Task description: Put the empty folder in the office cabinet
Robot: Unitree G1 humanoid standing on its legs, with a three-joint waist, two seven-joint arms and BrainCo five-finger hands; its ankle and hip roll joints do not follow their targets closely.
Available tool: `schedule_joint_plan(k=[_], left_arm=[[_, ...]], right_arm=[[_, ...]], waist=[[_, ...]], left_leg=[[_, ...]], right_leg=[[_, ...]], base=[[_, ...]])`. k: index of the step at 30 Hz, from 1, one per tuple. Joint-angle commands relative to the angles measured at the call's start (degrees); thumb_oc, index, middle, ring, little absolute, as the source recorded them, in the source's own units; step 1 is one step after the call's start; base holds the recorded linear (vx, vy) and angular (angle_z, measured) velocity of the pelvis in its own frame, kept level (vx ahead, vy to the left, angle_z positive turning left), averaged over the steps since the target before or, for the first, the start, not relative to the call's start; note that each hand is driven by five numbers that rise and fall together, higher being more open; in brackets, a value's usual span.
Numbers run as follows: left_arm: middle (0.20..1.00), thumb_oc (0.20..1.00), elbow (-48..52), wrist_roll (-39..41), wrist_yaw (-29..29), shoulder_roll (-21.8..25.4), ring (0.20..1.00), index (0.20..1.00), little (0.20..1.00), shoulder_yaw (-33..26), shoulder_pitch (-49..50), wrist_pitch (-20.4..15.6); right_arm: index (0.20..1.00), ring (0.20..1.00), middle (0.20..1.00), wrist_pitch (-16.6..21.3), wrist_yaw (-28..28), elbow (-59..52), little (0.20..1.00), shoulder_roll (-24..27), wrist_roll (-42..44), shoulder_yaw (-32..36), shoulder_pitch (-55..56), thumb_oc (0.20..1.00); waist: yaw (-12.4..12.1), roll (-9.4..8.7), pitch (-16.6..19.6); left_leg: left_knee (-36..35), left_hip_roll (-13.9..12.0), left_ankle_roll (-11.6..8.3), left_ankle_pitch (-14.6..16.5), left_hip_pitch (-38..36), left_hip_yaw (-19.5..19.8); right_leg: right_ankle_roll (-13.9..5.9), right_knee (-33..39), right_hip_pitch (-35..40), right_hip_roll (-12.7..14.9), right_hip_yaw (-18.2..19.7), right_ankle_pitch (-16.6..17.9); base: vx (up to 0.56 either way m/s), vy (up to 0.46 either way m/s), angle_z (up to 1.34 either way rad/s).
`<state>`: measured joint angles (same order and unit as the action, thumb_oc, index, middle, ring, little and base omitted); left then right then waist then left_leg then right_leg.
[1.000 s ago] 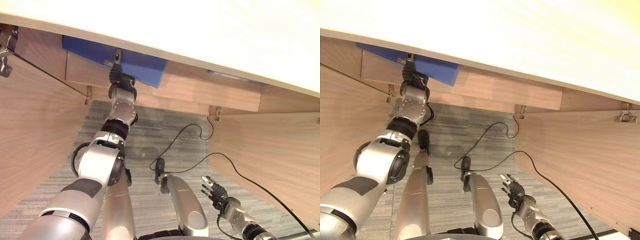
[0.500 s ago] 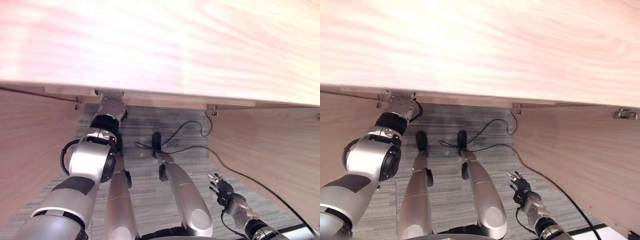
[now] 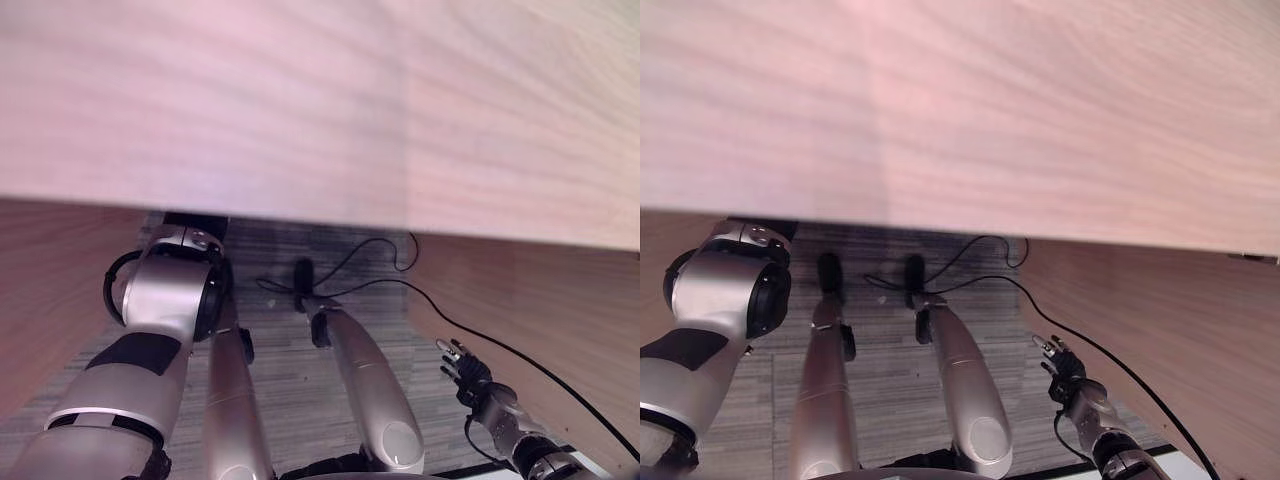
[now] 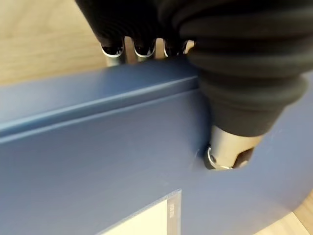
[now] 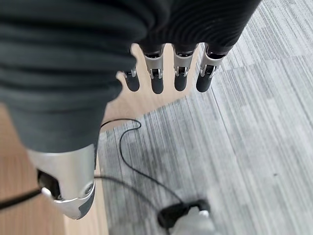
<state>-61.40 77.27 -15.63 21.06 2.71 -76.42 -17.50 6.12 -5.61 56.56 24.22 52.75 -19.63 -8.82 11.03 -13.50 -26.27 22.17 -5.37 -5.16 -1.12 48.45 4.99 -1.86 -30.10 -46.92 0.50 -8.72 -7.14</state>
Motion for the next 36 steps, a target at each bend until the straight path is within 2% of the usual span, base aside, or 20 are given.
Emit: schedule_joint_plan(k=[1, 5, 10, 12, 15, 19, 22, 26, 36], left_arm=[[0.2, 0.2, -2.3, -0.4, 0.72, 4.15, 0.2, 0.2, 0.2, -0.84, -3.69, -1.26], [0.2, 0.2, -2.58, 0.18, -0.22, 3.98, 0.2, 0.2, 0.2, -2.02, -3.31, -0.88], [0.2, 0.2, -1.65, -0.13, -0.65, 4.1, 0.2, 0.2, 0.2, -2.33, -3.38, -0.83], [0.2, 0.2, -1.51, -0.18, -0.53, 4.74, 0.2, 0.2, 0.2, -1.78, -4.68, -0.86], [0.2, 0.2, -1.35, -0.4, -0.55, 4.43, 0.2, 0.2, 0.2, -1.58, -4.88, -0.6], [0.2, 0.2, -0.88, -0.74, -0.81, 3.4, 0.2, 0.2, 0.2, -2.05, -3.62, -0.81], [0.2, 0.2, -0.69, -0.82, -0.78, 3.53, 0.2, 0.2, 0.2, -1.93, -4.08, -1.14], [0.2, 0.2, -1.23, -0.88, -0.72, 3.69, 0.2, 0.2, 0.2, -1.7, -4.97, -1.1], [0.2, 0.2, -3.19, -0.78, -0.18, 4.8, 0.2, 0.2, 0.2, -2.03, -4.28, -0.09]], right_arm=[[1.0, 1.0, 1.0, 0.65, 1.25, -0.5, 1.0, 0.84, 0.11, 1.51, 5.23, 1.0], [1.0, 1.0, 1.0, 0.54, 1.72, -0.89, 1.0, 0.93, 0.61, 1.76, 5.33, 1.0], [1.0, 1.0, 1.0, 0.79, 2.22, -2.03, 1.0, 1.28, 1.04, 2.2, 5.08, 1.0], [1.0, 1.0, 1.0, 0.94, 2.25, -2.82, 1.0, 1.59, 2.12, 2.64, 4.98, 1.0], [1.0, 1.0, 1.0, 0.95, 2.27, -2.87, 1.0, 1.31, 2.18, 2.72, 5.42, 1.0], [1.0, 1.0, 1.0, 0.65, 1.89, -3.48, 1.0, 1.4, 1.63, 2.4, 5.48, 1.0], [1.0, 1.0, 1.0, 0.95, 2.39, -3.33, 1.0, 1.76, 1.51, 2.53, 3.8, 1.0], [1.0, 1.0, 1.0, 0.75, 2.17, -2.95, 1.0, 2.04, 1.52, 2.42, 3.28, 1.0], [1.0, 1.0, 1.0, 0.88, 2.25, -2.61, 1.0, 2.21, 0.51, 2.47, 3.35, 1.0]], waist=[[0.3, -0.26, 3.37], [0.28, -0.62, 3.64], [0.66, -0.8, 4.15], [0.92, -0.95, 4.77], [1.07, -0.99, 5.18], [0.93, -1.09, 5.64], [0.47, -1.49, 4.98], [0.6, -1.21, 5.48], [1.25, -0.15, 7.53]], left_leg=[[15.39, -0.74, 2.48, 14.89, 0.69, -0.49], [21.19, -0.88, 3.13, 17.36, 4.17, 0.67], [24.22, -0.94, 3.35, 18.84, 6.41, 1.51], [27.56, -1.12, 3.61, 20.05, 9.09, 2.43], [29.08, -1.15, 3.71, 20.57, 10.2, 3.02], [28.88, -1.06, 3.39, 20.72, 10.68, 3.13], [26.49, -0.51, 3.26, 18.7, 11.66, 3.3], [25.05, -0.46, 3.23, 17.99, 12.19, 4.04], [28.27, -1.06, 3.23, 18.48, 16.97, 5.01]], right_leg=[[-4.55, -1.29, 0.38, 0.94, 4.22, -0.74], [-3.3, -7.18, -3.16, 0.77, 3.74, -3.49], [-2.53, -10.15, -5.39, 0.4, 3.71, -5.06], [-1.55, -13.51, -7.82, 0.13, 3.38, -6.81], [-1.38, -14.87, -8.67, 0.22, 2.91, -7.27], [-1.18, -14.91, -9.1, 0.38, 2.58, -7.31], [-1.75, -13.07, -9.35, 0.72, 2.54, -5.68], [-1.9, -12.82, -10.27, 1.06, 2.39, -5.72], [-1.06, -16.39, -13.92, 1.98, 2.25, -6.98]], base=[[0.03, -0.034, 0.06], [0.02, -0.035, 0.07], [0.0, -0.032, 0.03], [-0.01, -0.067, 0.07], [0.0, -0.037, 0.05], [-0.03, -0.024, 0.04], [-0.11, 0.01, 0.01], [-0.05, -0.014, 0.03], [0.0, -0.014, 0.02]])
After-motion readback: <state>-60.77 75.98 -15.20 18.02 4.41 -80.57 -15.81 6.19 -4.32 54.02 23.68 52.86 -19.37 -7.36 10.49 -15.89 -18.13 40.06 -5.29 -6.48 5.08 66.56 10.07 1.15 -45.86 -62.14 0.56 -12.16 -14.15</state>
